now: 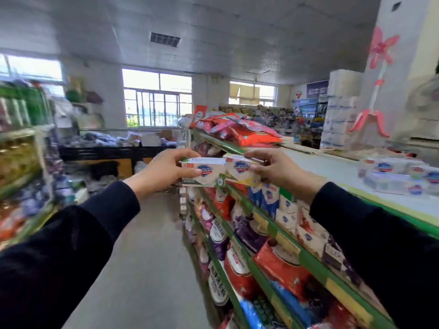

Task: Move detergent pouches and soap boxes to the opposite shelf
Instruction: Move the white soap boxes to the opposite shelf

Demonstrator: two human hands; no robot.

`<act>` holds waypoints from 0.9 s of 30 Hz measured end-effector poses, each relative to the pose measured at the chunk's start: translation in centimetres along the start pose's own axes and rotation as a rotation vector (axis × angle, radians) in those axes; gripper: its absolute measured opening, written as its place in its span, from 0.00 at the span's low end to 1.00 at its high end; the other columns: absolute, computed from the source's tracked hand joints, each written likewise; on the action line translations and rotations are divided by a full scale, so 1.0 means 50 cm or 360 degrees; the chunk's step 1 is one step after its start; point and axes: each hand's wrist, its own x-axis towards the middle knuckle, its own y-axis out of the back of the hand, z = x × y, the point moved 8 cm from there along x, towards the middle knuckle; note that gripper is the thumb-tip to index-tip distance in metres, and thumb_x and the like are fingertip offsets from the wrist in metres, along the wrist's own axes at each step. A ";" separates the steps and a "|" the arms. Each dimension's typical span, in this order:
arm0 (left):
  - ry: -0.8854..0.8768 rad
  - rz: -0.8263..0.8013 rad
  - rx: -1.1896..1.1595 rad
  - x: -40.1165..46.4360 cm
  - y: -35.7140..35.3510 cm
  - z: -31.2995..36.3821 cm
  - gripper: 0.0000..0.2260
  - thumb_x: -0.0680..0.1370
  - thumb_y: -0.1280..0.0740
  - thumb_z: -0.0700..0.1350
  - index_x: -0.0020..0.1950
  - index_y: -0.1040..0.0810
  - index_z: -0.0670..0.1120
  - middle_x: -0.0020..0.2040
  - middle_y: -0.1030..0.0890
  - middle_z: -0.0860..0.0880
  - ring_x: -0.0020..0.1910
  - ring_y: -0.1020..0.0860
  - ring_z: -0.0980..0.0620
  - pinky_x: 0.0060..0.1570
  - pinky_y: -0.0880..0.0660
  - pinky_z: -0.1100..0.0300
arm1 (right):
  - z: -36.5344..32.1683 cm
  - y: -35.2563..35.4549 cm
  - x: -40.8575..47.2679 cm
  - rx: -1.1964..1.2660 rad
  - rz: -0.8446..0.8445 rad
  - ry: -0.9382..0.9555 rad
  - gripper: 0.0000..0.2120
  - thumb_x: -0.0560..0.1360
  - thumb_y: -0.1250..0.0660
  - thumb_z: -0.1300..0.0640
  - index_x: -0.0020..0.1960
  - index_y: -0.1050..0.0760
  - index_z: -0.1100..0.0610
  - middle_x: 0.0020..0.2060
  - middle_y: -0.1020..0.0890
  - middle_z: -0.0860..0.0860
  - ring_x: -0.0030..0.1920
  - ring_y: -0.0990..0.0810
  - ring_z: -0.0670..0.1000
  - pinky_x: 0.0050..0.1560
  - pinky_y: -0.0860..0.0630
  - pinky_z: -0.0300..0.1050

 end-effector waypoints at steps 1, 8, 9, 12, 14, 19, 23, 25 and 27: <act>0.0045 0.0063 0.0021 -0.036 0.045 -0.023 0.10 0.73 0.22 0.52 0.52 0.17 0.63 0.47 0.13 0.59 0.38 0.17 0.60 0.39 0.21 0.55 | -0.025 -0.048 0.012 0.0015 -0.0058 0.0050 0.16 0.81 0.32 0.60 0.69 0.22 0.53 0.54 0.15 0.51 0.32 0.21 0.41 0.34 0.24 0.39; 0.0422 0.0449 0.0237 -0.340 0.351 -0.123 0.12 0.73 0.22 0.50 0.56 0.17 0.55 0.48 0.13 0.56 0.42 0.16 0.58 0.42 0.19 0.60 | -0.266 -0.375 0.004 0.0149 -0.0461 0.0418 0.17 0.81 0.32 0.59 0.69 0.22 0.52 0.64 0.18 0.52 0.61 0.18 0.53 0.62 0.20 0.55; 0.0483 0.0514 0.0267 -0.403 0.401 -0.128 0.12 0.73 0.23 0.50 0.55 0.17 0.56 0.47 0.13 0.56 0.39 0.16 0.57 0.37 0.19 0.60 | -0.312 -0.425 -0.012 0.0171 -0.0510 0.0471 0.17 0.80 0.31 0.58 0.69 0.22 0.52 0.64 0.18 0.52 0.62 0.18 0.53 0.63 0.21 0.56; 0.0644 0.0705 0.0383 -0.567 0.526 -0.128 0.10 0.73 0.22 0.50 0.53 0.17 0.58 0.47 0.12 0.53 0.46 0.15 0.38 0.47 0.17 0.39 | -0.431 -0.548 -0.067 0.0249 -0.0661 0.0583 0.17 0.80 0.31 0.58 0.68 0.22 0.50 0.64 0.18 0.51 0.62 0.19 0.52 0.62 0.21 0.56; 0.0722 0.0770 0.0451 -0.673 0.599 -0.115 0.12 0.73 0.22 0.50 0.55 0.17 0.56 0.51 0.13 0.53 0.49 0.15 0.41 0.56 0.20 0.38 | -0.512 -0.621 -0.114 0.0302 -0.0738 0.0668 0.17 0.81 0.32 0.57 0.68 0.22 0.49 0.64 0.18 0.50 0.60 0.18 0.50 0.54 0.17 0.50; 0.0841 0.0943 0.0642 -0.935 0.744 -0.046 0.12 0.73 0.23 0.50 0.55 0.18 0.56 0.55 0.17 0.58 0.50 0.17 0.57 0.49 0.18 0.55 | -0.704 -0.778 -0.251 0.0479 -0.0969 0.0877 0.16 0.81 0.33 0.58 0.67 0.22 0.47 0.64 0.18 0.48 0.58 0.18 0.49 0.45 0.19 0.42; 0.0947 0.1160 0.0831 -1.139 0.835 0.031 0.11 0.73 0.22 0.49 0.54 0.17 0.54 0.51 0.15 0.58 0.46 0.18 0.60 0.40 0.24 0.67 | -0.846 -0.878 -0.373 0.0610 -0.1208 0.1038 0.15 0.82 0.35 0.57 0.67 0.23 0.44 0.63 0.18 0.48 0.52 0.15 0.57 0.45 0.16 0.57; 0.1016 0.1214 0.0982 -1.224 0.871 0.076 0.12 0.73 0.22 0.51 0.55 0.17 0.56 0.51 0.16 0.61 0.49 0.19 0.62 0.46 0.24 0.62 | -0.913 -0.923 -0.424 0.0686 -0.1289 0.1109 0.16 0.83 0.35 0.57 0.65 0.23 0.41 0.64 0.18 0.47 0.44 0.17 0.39 0.38 0.22 0.37; 0.1096 0.1302 0.1048 -1.311 0.903 0.119 0.11 0.73 0.23 0.50 0.54 0.18 0.58 0.50 0.17 0.62 0.48 0.20 0.63 0.46 0.26 0.62 | -0.983 -0.965 -0.481 0.0745 -0.1386 0.1168 0.16 0.83 0.35 0.57 0.65 0.23 0.40 0.64 0.19 0.45 0.48 0.17 0.37 0.43 0.22 0.37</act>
